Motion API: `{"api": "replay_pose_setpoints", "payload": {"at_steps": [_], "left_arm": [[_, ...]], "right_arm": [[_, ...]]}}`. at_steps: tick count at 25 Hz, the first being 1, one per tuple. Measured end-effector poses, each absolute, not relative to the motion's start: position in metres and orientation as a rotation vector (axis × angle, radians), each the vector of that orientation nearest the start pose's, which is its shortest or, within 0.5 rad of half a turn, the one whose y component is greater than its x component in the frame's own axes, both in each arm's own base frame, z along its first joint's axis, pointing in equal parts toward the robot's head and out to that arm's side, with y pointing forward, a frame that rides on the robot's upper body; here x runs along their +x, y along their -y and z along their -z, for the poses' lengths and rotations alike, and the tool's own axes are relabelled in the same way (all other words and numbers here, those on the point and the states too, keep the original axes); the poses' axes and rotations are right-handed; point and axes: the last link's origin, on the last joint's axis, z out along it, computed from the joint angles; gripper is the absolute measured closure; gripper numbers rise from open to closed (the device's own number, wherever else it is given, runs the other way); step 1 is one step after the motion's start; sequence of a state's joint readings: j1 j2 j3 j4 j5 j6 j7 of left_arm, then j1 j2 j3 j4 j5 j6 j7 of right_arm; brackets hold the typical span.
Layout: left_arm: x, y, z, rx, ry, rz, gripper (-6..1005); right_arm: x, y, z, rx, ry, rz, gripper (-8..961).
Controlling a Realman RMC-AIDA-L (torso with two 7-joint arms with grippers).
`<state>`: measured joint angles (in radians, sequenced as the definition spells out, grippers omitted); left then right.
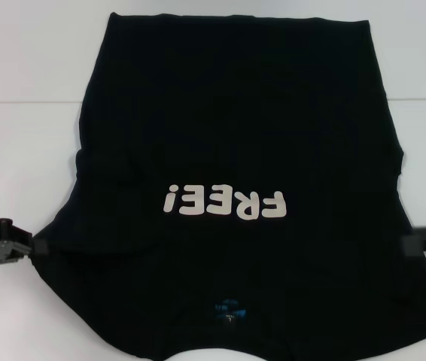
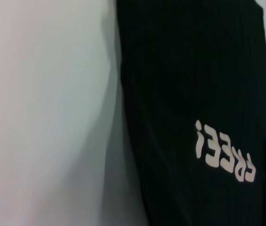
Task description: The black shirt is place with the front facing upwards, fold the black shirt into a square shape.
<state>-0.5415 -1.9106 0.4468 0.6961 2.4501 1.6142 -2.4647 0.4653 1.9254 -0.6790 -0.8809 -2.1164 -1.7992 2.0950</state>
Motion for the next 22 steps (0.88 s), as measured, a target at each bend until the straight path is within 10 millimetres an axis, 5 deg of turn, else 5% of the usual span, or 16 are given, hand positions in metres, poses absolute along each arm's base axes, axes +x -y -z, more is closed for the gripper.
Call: {"api": "replay_pose_setpoints", "payload": {"at_steps": [5,9,22], "left_arm": [[-0.338,-0.321,-0.084,2.371,-2.34,-0.503,978],[-0.339,-0.32,-0.085,2.39,-2.323,-0.512,979],[-0.341,-0.319,-0.086,2.401,-2.326,-0.525,979]], "right_arm": [[0.292,-0.313,-0.119,-2.463,-1.788,-0.206,144],[0.307,-0.311,-0.128,-2.304,-1.892,0.016,144],[0.326,-0.312,-0.102,-2.238,-1.915,0.18,145]]}}
